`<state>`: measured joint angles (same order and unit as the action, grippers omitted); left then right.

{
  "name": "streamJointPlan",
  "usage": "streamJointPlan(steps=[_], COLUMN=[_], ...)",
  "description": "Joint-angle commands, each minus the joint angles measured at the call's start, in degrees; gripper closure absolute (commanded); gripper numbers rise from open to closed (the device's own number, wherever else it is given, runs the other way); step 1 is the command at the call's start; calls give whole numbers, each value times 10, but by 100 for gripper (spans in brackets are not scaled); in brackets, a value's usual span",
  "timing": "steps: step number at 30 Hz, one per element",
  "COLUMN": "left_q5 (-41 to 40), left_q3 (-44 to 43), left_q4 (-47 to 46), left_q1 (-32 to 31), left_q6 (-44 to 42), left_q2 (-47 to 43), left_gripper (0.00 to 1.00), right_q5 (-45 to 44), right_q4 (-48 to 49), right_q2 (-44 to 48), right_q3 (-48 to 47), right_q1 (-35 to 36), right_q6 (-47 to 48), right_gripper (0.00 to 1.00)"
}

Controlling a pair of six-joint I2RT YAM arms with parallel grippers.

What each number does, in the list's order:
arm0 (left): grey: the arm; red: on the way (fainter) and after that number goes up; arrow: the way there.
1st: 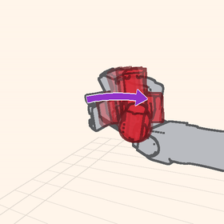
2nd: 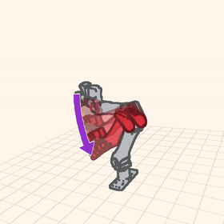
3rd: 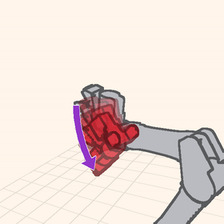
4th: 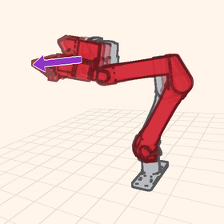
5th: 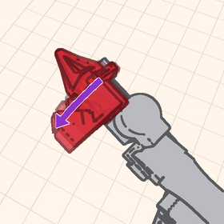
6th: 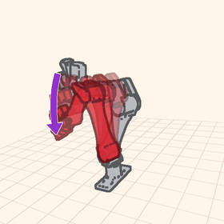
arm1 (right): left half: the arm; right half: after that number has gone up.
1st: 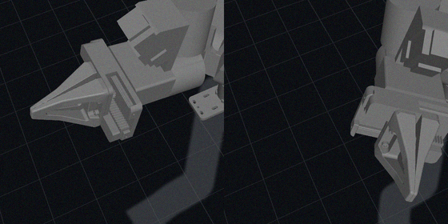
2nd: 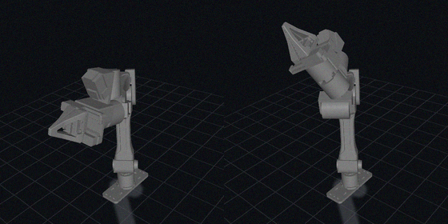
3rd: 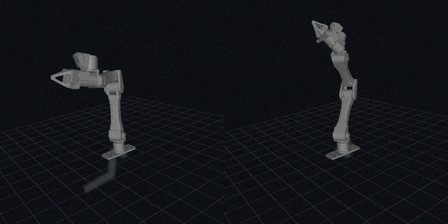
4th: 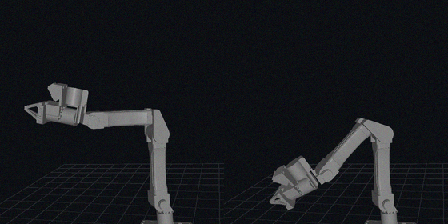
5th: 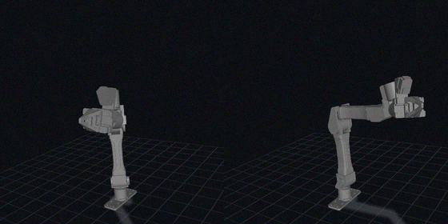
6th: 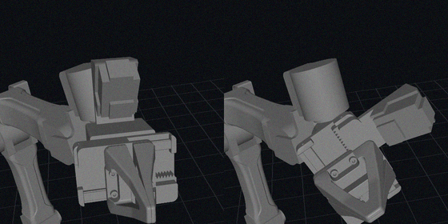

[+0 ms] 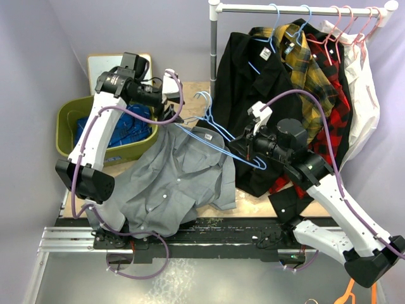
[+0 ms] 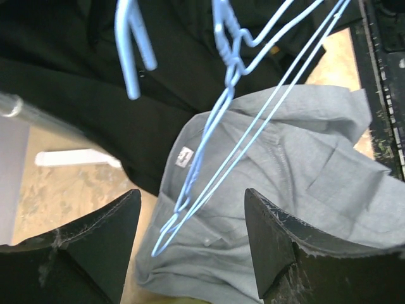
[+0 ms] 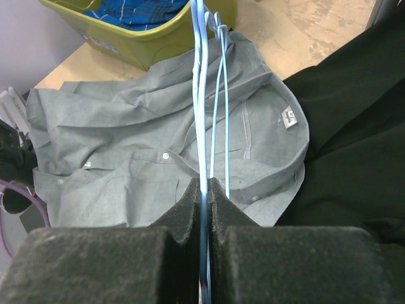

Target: Place the shirt on the hanger

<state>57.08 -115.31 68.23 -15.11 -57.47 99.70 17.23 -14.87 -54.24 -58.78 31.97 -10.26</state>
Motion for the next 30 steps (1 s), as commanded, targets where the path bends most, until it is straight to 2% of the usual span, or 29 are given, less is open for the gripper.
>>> streamJointPlan(steps=[1,8,11,20,23,27,30], left_q5=[50,39,41,44,49,56,60], left_q3=[-15,-13,-16,-18,-17,-15,-9], left_q4=[30,-7,-12,-27,-28,-24,-22], left_q1=[-12,-29,-34,-46,-48,-49,-49], left_q6=[-27,-2,0,10,9,7,5], left_q2=[1,20,29,44,45,42,38], left_gripper=[32,35,42,46,55,77,79], right_q5=[-3,-6,-6,-5,-5,-14,-22], right_q4=[47,53,53,53,51,53,60], right_q2=[7,12,12,14,14,8,7], right_q3=[-13,-17,-17,-18,-16,-13,-13], right_q1=[1,1,1,1,1,1,1], right_q6=[4,-1,0,1,2,-6,-8], right_gripper=[100,100,100,100,100,100,100])
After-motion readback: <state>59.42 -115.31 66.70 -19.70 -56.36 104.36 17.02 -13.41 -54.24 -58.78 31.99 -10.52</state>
